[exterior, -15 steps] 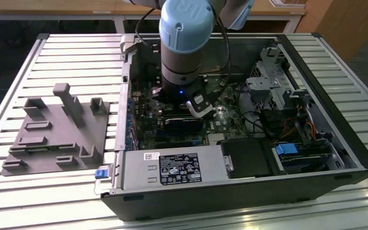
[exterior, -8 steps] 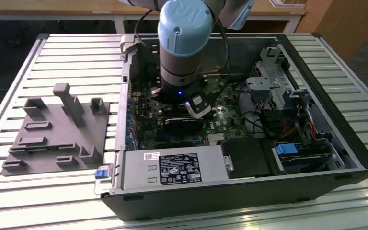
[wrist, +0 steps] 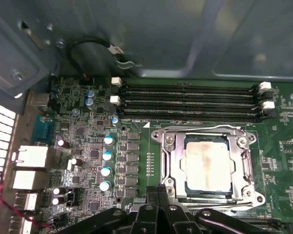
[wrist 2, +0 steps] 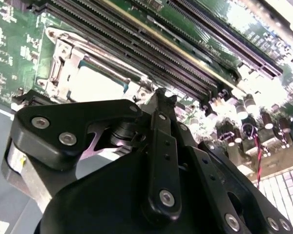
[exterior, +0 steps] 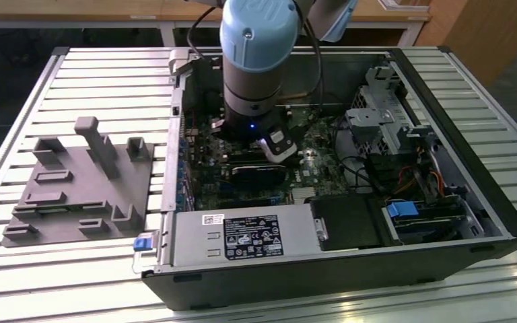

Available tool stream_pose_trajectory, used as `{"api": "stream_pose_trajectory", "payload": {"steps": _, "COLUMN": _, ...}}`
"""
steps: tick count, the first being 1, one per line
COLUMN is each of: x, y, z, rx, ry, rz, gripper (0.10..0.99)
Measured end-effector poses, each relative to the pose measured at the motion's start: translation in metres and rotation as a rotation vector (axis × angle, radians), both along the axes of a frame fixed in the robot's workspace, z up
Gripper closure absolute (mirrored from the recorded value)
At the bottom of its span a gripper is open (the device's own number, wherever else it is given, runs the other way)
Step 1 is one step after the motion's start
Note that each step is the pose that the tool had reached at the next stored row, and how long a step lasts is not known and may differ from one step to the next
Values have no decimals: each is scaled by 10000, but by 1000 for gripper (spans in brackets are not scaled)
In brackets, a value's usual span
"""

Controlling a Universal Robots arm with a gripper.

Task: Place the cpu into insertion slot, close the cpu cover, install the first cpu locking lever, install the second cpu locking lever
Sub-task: 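Install the second cpu locking lever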

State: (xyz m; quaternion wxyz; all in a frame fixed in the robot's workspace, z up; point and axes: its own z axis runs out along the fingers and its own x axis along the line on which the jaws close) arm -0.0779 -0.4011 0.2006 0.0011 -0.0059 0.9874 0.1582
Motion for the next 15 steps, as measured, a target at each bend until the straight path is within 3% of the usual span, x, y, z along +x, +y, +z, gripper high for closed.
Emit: {"api": "stream_pose_trajectory", "payload": {"steps": 15, "x": -1, "y": 0, "z": 290, "rx": 21, "ry": 0, "rz": 0, "gripper": 976}}
